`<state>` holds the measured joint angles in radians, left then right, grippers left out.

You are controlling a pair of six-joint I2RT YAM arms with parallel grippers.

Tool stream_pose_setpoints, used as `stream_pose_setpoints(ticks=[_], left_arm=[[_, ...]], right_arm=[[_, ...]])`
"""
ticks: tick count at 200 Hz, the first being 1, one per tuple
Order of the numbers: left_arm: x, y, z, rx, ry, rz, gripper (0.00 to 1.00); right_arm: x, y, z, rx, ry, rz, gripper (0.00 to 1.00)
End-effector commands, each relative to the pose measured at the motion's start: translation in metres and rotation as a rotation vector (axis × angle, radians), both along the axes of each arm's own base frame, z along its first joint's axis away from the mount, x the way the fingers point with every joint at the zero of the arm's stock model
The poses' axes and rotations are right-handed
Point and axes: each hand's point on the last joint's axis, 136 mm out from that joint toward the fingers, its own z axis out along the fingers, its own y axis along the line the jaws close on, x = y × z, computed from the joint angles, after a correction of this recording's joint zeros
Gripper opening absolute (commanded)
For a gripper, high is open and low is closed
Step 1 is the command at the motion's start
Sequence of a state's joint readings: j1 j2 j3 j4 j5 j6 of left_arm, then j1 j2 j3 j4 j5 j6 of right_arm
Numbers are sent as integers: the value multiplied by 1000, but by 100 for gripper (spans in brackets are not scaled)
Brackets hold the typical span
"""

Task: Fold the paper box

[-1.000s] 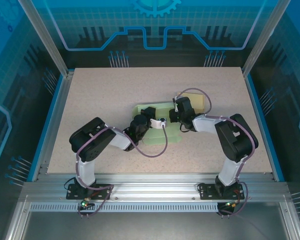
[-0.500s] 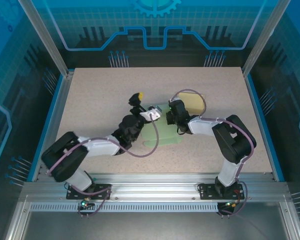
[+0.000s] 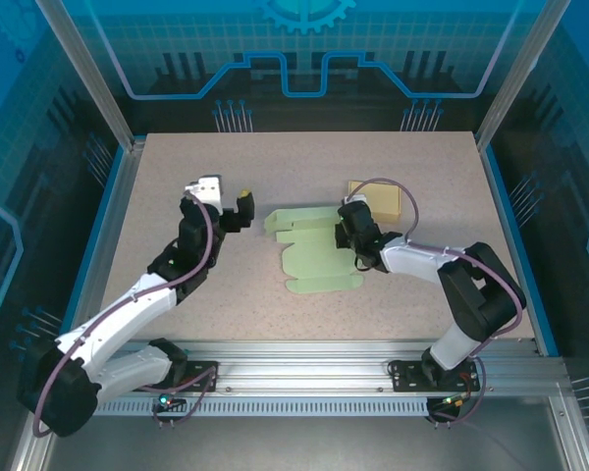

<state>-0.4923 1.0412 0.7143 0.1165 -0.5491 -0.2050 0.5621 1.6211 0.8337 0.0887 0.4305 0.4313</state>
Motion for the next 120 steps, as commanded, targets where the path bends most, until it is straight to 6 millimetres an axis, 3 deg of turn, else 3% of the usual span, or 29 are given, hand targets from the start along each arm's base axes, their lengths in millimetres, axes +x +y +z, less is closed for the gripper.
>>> stream_pose_setpoints(ticks=[1,42,120], left_arm=[[-20,-11,-42,-174,202,-31,99],[-19,-34,-75,-298,335,-99,99],[6,-68,-110,-410,543,-206,99]], right_arm=[[-10,1,3,31,19,-23,0],[-16,7,4,45,50,-35,0],[-21,11,6,32,49,-42,0]])
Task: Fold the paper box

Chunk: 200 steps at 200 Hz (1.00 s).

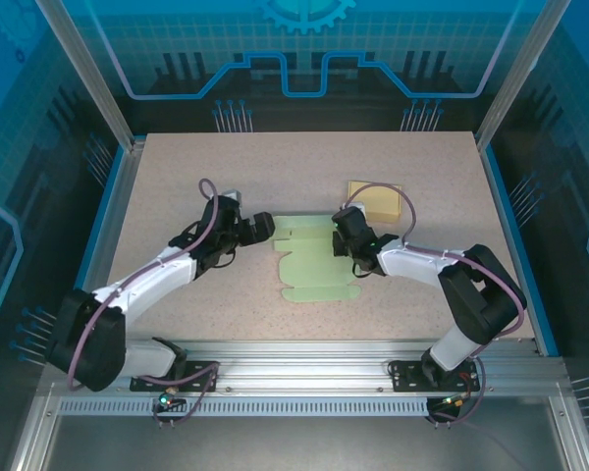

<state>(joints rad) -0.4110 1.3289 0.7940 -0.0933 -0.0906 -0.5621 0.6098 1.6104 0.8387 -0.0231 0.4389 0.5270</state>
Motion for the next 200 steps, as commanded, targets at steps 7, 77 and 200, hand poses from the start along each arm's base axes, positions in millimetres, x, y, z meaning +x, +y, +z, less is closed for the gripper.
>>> stream_pose_setpoints(ticks=[7,77,200], left_arm=[[4,-17,6,-88,24,-39,99],[13,-26,-17,-106,63,-52,99],[25,-74,-31,-119,58,-137,99]], right_arm=[[1,5,18,21,-35,-17,0],[2,9,20,38,-41,-11,0],[1,20,17,72,-31,7,0]])
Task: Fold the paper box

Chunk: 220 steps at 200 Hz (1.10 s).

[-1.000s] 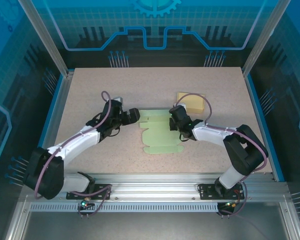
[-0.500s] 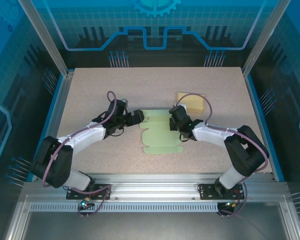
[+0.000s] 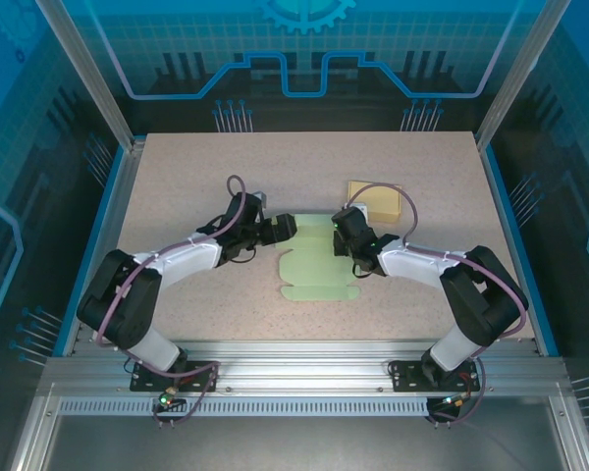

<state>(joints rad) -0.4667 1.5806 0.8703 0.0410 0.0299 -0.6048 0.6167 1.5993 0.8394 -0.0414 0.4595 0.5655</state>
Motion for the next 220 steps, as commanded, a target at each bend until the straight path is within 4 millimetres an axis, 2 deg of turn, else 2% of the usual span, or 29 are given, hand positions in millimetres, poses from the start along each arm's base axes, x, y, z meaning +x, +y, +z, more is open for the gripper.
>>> stream_pose_setpoints(ticks=[1,20,49,81,110,130,162,189,220], left_arm=[[5,-17,9,-38,-26,-17,99],[3,-8,11,-17,-37,14,99],[-6,15,26,28,-82,77,99],[-32,40,36,44,-98,138,99],[-60,52,31,-10,-103,165,99],[-75,47,25,-67,-96,151,99],[-87,22,17,-91,-61,89,99],[-84,-1,7,-114,-50,41,99],[-69,-20,-2,-116,-67,10,99]], right_arm=[[3,22,14,61,-31,40,0],[2,19,13,57,-28,25,0],[1,14,12,48,-30,-1,0],[3,13,16,52,-40,-10,0],[2,11,19,52,-45,-18,0],[1,12,19,57,-45,-18,0],[2,13,20,69,-50,-19,0],[1,13,18,74,-49,-20,0],[-1,12,18,81,-49,-21,0]])
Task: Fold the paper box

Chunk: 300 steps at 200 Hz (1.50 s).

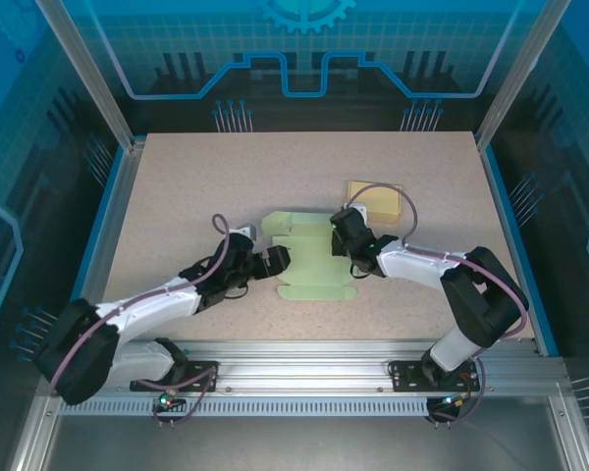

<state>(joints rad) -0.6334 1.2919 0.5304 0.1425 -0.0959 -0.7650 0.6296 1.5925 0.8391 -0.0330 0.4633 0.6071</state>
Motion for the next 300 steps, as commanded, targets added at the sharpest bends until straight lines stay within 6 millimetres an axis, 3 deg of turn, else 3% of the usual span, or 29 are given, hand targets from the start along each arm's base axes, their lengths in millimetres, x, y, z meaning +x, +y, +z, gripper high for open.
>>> stream_pose_setpoints(ticks=[1,53,115,174,238,300], left_arm=[[17,-21,10,-62,-52,-24,99],[51,-37,13,-63,-221,-34,99],[70,-52,14,-68,-272,-61,97],[74,-62,34,-85,-342,-109,90],[69,-73,35,-129,-356,-176,80],[73,-73,27,-122,-346,-160,81]], right_arm=[[0,7,14,46,-39,-3,0],[-4,6,12,49,-37,-4,0],[-8,8,11,41,-35,2,0],[-7,10,10,41,-32,5,0],[-6,16,8,42,-24,16,0],[-7,20,10,35,-23,23,0]])
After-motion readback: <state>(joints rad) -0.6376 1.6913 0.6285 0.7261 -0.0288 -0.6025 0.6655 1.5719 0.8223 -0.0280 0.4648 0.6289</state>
